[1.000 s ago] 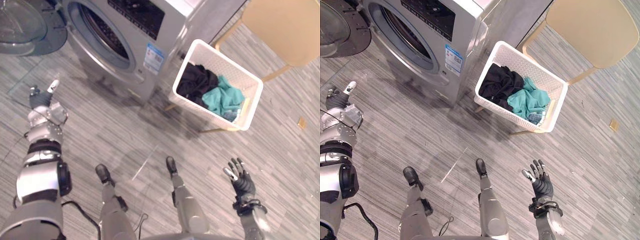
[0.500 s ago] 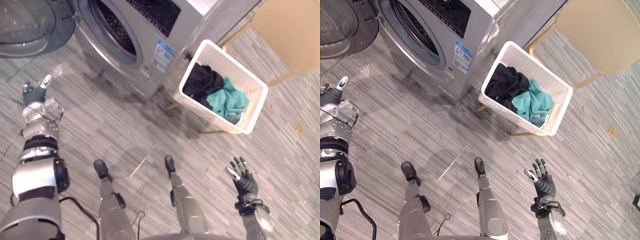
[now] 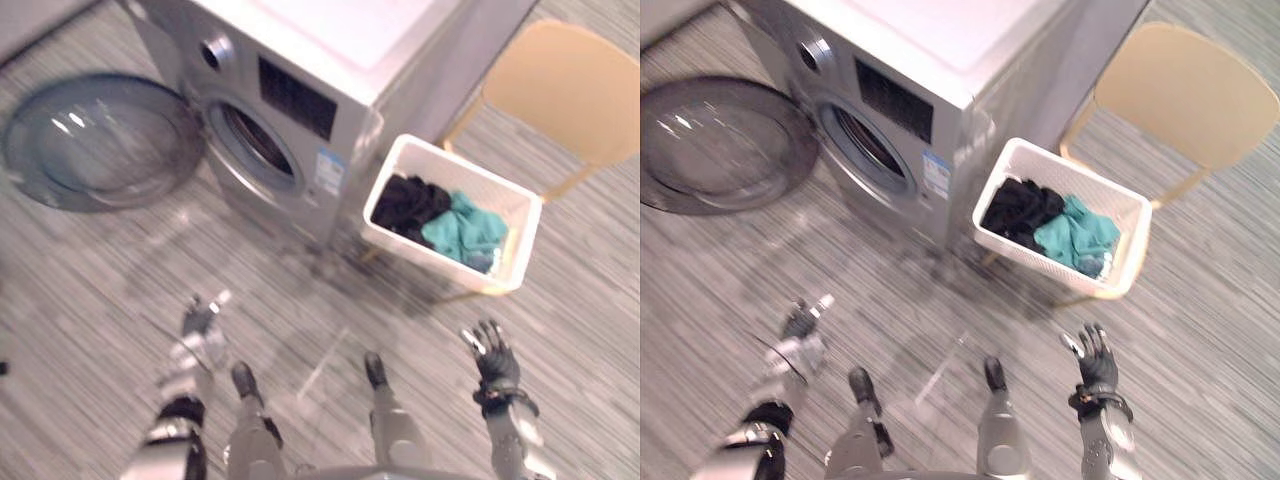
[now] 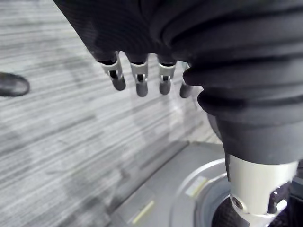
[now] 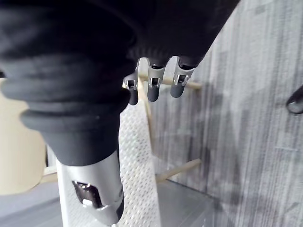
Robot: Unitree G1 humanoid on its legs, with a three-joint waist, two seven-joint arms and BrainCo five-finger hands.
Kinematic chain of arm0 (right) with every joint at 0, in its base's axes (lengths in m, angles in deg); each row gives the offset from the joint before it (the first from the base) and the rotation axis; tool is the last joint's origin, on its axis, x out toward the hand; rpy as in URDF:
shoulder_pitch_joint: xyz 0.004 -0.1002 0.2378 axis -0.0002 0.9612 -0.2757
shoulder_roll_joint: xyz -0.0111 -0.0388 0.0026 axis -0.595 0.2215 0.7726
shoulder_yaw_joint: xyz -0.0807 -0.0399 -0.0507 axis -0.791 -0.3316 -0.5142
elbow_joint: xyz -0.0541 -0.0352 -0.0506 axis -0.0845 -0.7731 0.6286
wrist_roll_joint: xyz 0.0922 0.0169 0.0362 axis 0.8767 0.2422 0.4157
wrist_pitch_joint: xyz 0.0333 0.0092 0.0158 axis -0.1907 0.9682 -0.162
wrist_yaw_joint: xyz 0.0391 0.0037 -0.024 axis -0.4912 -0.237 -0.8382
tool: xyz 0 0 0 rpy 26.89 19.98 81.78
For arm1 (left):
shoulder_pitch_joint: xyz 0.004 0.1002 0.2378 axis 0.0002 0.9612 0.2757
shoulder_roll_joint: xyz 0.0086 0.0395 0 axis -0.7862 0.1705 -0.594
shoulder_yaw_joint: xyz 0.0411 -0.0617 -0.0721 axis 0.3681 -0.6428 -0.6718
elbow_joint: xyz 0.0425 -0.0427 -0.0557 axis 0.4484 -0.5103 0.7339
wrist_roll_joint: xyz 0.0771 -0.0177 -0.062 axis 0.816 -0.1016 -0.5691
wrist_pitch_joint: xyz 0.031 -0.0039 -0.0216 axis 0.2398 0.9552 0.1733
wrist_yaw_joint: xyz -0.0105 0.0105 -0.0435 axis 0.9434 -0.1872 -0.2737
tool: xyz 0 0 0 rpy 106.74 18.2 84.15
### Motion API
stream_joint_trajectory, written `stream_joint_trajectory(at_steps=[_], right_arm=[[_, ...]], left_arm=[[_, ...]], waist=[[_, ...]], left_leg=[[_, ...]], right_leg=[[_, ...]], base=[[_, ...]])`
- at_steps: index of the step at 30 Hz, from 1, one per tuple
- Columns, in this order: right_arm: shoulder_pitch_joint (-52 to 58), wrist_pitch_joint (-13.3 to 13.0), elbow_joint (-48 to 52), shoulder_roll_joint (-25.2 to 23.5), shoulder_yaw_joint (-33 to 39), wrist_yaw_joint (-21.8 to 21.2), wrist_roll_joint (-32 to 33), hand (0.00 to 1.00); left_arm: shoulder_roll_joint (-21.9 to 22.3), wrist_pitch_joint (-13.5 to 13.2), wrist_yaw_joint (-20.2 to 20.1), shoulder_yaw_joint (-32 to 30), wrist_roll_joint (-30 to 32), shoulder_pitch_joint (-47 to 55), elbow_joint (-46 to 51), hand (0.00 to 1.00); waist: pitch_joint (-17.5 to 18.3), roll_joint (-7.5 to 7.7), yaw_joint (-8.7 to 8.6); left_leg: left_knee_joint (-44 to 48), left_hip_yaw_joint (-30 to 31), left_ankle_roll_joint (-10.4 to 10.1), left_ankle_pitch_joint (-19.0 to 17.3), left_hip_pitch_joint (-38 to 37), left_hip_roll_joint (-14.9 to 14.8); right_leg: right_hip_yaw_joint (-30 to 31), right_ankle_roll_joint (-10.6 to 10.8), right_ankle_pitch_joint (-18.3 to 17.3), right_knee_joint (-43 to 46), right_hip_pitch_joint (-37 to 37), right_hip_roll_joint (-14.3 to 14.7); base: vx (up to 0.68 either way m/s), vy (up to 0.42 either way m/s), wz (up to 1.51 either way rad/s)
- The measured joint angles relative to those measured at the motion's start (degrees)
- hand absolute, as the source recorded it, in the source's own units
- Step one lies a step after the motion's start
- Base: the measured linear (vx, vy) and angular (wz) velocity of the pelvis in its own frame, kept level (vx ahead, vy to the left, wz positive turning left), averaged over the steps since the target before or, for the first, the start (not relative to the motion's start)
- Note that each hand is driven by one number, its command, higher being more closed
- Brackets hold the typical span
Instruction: Pick up the laundry basket with both hands and put the clothes into the washing machine.
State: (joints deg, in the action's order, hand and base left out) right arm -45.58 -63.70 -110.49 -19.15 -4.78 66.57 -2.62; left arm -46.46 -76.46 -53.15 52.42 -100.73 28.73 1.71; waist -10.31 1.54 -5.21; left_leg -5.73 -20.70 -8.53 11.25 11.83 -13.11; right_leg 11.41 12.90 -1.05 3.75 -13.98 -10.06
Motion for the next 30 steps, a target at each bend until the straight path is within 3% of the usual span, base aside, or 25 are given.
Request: stream_joint_trajectory(at_steps=[3, 5, 10, 14, 15, 16, 17, 18, 19, 20, 21, 22, 23, 24, 25, 26, 27, 30], right_arm=[[-1.45, 0.74, -10.61, 0.00, 1.33, 1.99, -1.34, 0.00], [-1.49, 1.42, -14.27, -0.25, 1.27, 2.84, -2.75, 0.00], [-1.72, 1.99, -19.70, -1.17, 0.35, 4.49, -2.84, 0.00], [-1.70, 1.94, -19.68, -2.17, -2.65, 4.82, -2.01, 0.00], [-1.51, 1.92, -19.65, -2.38, -4.09, 5.02, -1.92, 0.00], [-1.24, 1.91, -19.11, -2.39, -6.21, 5.26, -1.69, 0.00], [-0.76, 1.86, -18.18, -2.29, -6.92, 5.42, -1.60, 0.00], [0.07, 1.76, -16.15, -2.08, -8.00, 5.55, -1.53, 0.00], [2.44, 1.59, -12.62, -2.10, -8.95, 5.69, -1.46, 0.00], [3.30, 1.51, -10.73, -1.96, -9.22, 5.84, -1.43, 0.00], [3.69, 0.98, -7.51, -1.23, -9.54, 6.36, -1.17, 0.00], [3.54, 0.88, -6.12, -1.05, -9.52, 6.93, -1.15, 0.00], [3.35, 0.84, -2.45, -0.98, -9.59, 7.41, -1.16, 0.00], [2.22, 0.50, 0.53, -1.25, -10.14, 7.22, -1.20, 0.00], [1.79, 0.46, 1.70, -1.52, -10.39, 7.15, -1.21, 0.00], [1.83, 0.48, 4.38, -2.19, -10.75, 7.14, -1.25, 0.00], [1.81, 0.63, 5.60, -3.36, -10.93, 7.25, -1.60, 0.00], [3.36, 0.49, 11.35, -6.32, -13.47, 7.46, -2.82, 0.00]], left_arm=[[3.11, -1.48, -0.42, 2.45, -2.54, 5.54, 1.72, 0.00], [3.89, -1.77, -1.07, 3.07, -4.47, 7.40, 1.72, 0.00], [4.67, -1.91, -1.36, 11.19, -4.18, 11.22, 0.32, 0.00], [6.26, -1.16, -2.23, 13.61, -3.42, 11.69, -1.17, 0.00], [6.80, -1.11, -2.36, 13.57, -3.19, 11.78, -1.10, 0.00], [7.18, -1.05, -2.34, 13.45, -3.19, 12.18, -1.08, 0.00], [7.28, -0.96, -2.28, 13.33, -3.19, 12.51, -1.07, 0.00], [7.42, -0.88, -2.21, 13.17, -3.19, 13.00, -1.02, 0.00], [7.59, -0.80, -2.08, 12.88, -3.23, 13.53, -0.80, 0.00], [7.90, -0.80, -2.06, 12.62, -3.24, 13.81, -0.25, 0.00], [9.49, -0.81, -2.08, 11.78, -3.27, 15.00, 1.51, 0.00], [10.29, -0.65, -2.19, 11.63, -3.27, 15.04, 1.72, 0.00], [12.18, -0.23, -2.34, 10.84, -3.26, 15.70, 3.25, 0.00], [12.04, 0.00, -2.56, 11.30, -3.31, 16.66, 4.90, 0.00], [11.95, 0.02, -2.54, 11.11, -3.38, 17.12, 5.82, 0.00], [11.88, -0.06, -2.48, 10.63, -3.68, 17.47, 7.13, 0.00], [10.96, 0.06, -2.47, 10.29, -3.75, 17.24, 7.66, 0.00], [9.93, -0.04, -2.40, 10.22, -3.71, 19.17, 8.17, 0.00]], waist=[[2.44, -3.20, 1.59], [3.26, -4.37, 1.52], [5.49, -3.65, 1.22], [6.77, -3.28, 0.94], [7.00, -3.20, 0.88], [7.01, -3.36, 1.13], [7.09, -3.86, 1.13], [7.29, -4.36, 1.09], [7.69, -3.64, 1.10], [7.65, -3.75, 1.31], [7.05, -4.86, 2.37], [7.02, -5.23, 2.50], [6.84, -4.90, 3.28], [6.83, -4.92, 3.70], [6.93, -5.23, 3.97], [7.16, -6.58, 4.44], [7.26, -5.81, 4.72], [8.87, -2.52, 4.70]], left_leg=[[-0.17, 0.43, -0.24, -0.53, -1.83, 0.22], [-0.17, 1.67, -0.26, -0.65, -2.50, 0.33], [-0.18, 3.51, -0.32, -0.91, -4.69, 1.51], [0.61, 3.37, -0.71, -1.67, -5.80, 0.93], [3.86, 3.56, -1.42, -3.07, -4.77, -0.48], [11.40, 3.57, -1.45, -7.22, -2.45, -3.56], [14.20, 3.28, -0.73, -8.50, -1.83, -5.18], [16.89, 3.05, 2.50, -9.88, -1.70, -6.85], [19.88, 3.65, 13.64, -13.56, -2.25, -6.97], [21.82, 5.24, 16.09, -15.26, -2.28, -6.85], [29.56, 9.79, 14.99, -15.41, -0.89, -6.34], [33.50, 12.30, 12.82, -13.44, 0.66, -6.28], [41.31, 17.57, 7.31, -14.31, 3.29, -2.45], [42.52, 20.45, 4.18, -18.79, 3.60, 2.72], [40.31, 21.21, 3.94, -19.94, 3.24, 4.38], [32.94, 20.62, 4.17, -20.10, 2.23, 5.51], [29.70, 20.52, 4.02, -20.57, 1.16, 5.59], [24.48, 16.34, 3.54, -20.19, -1.85, 6.32]], right_leg=[[-0.52, -0.04, -1.63, 1.70, 1.53, -0.17], [-1.84, 0.12, -2.66, 2.14, 2.94, -0.32], [-3.07, 0.25, -5.03, 5.53, 4.69, -1.36], [-2.65, -0.33, -6.90, 9.34, 4.28, -0.78], [-2.24, -0.99, -7.64, 11.38, 3.34, -0.01], [-1.61, -2.78, -9.09, 14.46, 2.71, 2.08], [-1.50, -3.62, -9.61, 15.80, 2.71, 3.36], [-1.28, -4.68, -10.76, 17.97, 2.70, 5.08], [-0.66, -6.54, -12.56, 20.72, 2.66, 6.29], [-0.32, -7.25, -12.90, 21.21, 2.90, 7.03], [1.25, -8.26, -12.98, 21.73, 3.05, 9.30], [1.82, -8.61, -13.14, 22.05, 3.31, 9.55], [4.64, -8.90, -12.98, 21.97, 3.80, 9.10], [7.44, -9.17, -12.80, 21.09, 4.07, 8.85], [8.19, -9.69, -12.38, 20.56, 4.10, 9.17], [8.07, -9.70, -11.37, 19.38, 4.58, 11.12], [8.38, -9.62, -11.13, 19.24, 4.58, 12.44], [11.57, -8.86, -10.57, 16.61, 4.72, 11.73]], base=[[0.01, -0.019, 0.19], [-0.03, -0.026, 0.29], [-0.03, -0.009, 0.26], [0.00, -0.034, 0.01], [0.01, -0.152, -0.17], [-0.01, -0.181, -0.26], [0.00, -0.206, -0.35], [0.03, -0.212, -0.25], [0.04, -0.209, -0.24], [0.05, -0.203, -0.56], [0.04, -0.143, -0.61], [0.05, -0.135, -0.88], [0.04, -0.034, -0.91], [0.05, 0.014, -0.99], [0.07, 0.086, -0.87], [0.08, 0.090, -0.57], [0.09, 0.070, -0.40], [0.12, 0.044, -0.44]])
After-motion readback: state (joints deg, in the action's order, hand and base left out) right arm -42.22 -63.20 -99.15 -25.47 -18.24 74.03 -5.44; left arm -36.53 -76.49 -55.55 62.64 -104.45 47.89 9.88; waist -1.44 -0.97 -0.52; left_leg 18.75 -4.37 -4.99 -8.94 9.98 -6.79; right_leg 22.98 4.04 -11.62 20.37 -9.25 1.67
